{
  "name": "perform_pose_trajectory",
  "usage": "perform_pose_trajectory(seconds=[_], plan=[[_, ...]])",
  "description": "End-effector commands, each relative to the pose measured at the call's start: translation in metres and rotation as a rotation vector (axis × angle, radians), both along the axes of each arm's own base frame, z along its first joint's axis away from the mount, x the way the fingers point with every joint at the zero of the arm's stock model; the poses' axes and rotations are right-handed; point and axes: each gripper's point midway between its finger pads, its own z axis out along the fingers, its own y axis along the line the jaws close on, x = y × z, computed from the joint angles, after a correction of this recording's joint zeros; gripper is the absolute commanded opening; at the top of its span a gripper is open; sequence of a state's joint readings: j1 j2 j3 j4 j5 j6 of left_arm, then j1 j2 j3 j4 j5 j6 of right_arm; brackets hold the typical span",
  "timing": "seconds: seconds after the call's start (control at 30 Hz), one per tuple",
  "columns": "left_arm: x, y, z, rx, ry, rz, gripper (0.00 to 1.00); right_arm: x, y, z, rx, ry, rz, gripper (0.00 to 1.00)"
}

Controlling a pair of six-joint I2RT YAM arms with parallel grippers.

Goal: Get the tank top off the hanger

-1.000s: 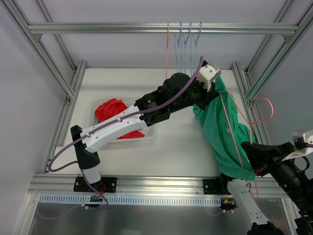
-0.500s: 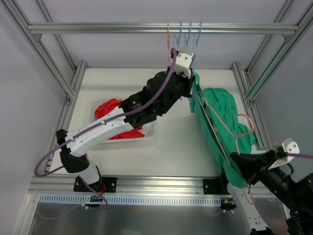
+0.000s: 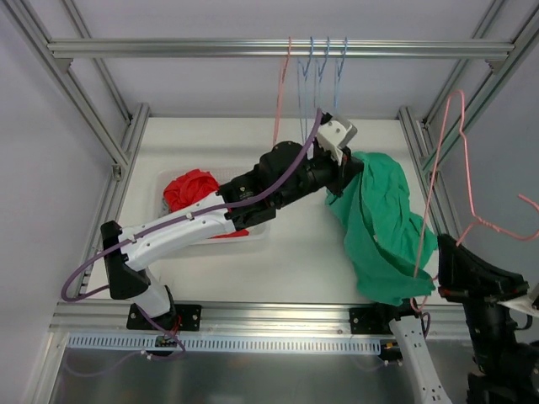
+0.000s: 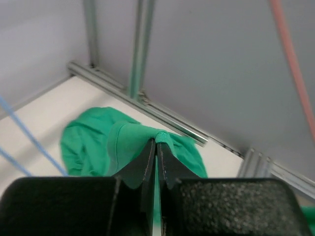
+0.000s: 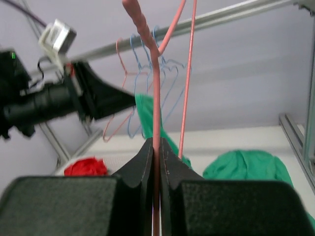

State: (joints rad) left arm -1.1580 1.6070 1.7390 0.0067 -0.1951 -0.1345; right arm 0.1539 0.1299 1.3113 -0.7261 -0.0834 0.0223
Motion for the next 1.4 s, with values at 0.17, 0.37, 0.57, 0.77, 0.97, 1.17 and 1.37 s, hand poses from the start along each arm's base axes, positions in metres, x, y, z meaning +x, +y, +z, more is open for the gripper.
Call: perform_pose_trajectory(seconds=[0.17,0.37,0.57,0.77,0.97,1.17,1.37], plan=[[-0.142,-0.056,-0.137,0.132,0.17,-0.712,0.0,0.044,-0.024,0.141,0.147,-0.757,-0.182,0.0],[-0.162,-0.046,-0.238,0.285,0.29,-0.601,0.0,0.085,-0.026,0.114,0.029,-0.721,-0.288,0.0],[-0.113,-0.013,-0.26,0.339,0.367,-0.217,0.0,0.098,-0.009,-0.008,-0.111,0.012,-0.142,0.0],[-0.107,0.011,-0.252,0.349,0.353,-0.134,0.18,0.096,-0.005,-0.068,-0.13,0.373,-0.103,0.0],[-0.124,0.029,-0.23,0.327,0.323,-0.184,0.85,0.161,0.035,-0.041,-0.21,0.509,0.078,0.0],[-0.149,0.049,-0.241,0.373,0.299,-0.247,0.99,0.222,0.049,0.033,-0.196,0.378,0.096,0.0],[-0.169,0.061,-0.257,0.411,0.303,-0.286,0.99,0.303,0.067,0.052,-0.214,0.412,0.126,0.0]])
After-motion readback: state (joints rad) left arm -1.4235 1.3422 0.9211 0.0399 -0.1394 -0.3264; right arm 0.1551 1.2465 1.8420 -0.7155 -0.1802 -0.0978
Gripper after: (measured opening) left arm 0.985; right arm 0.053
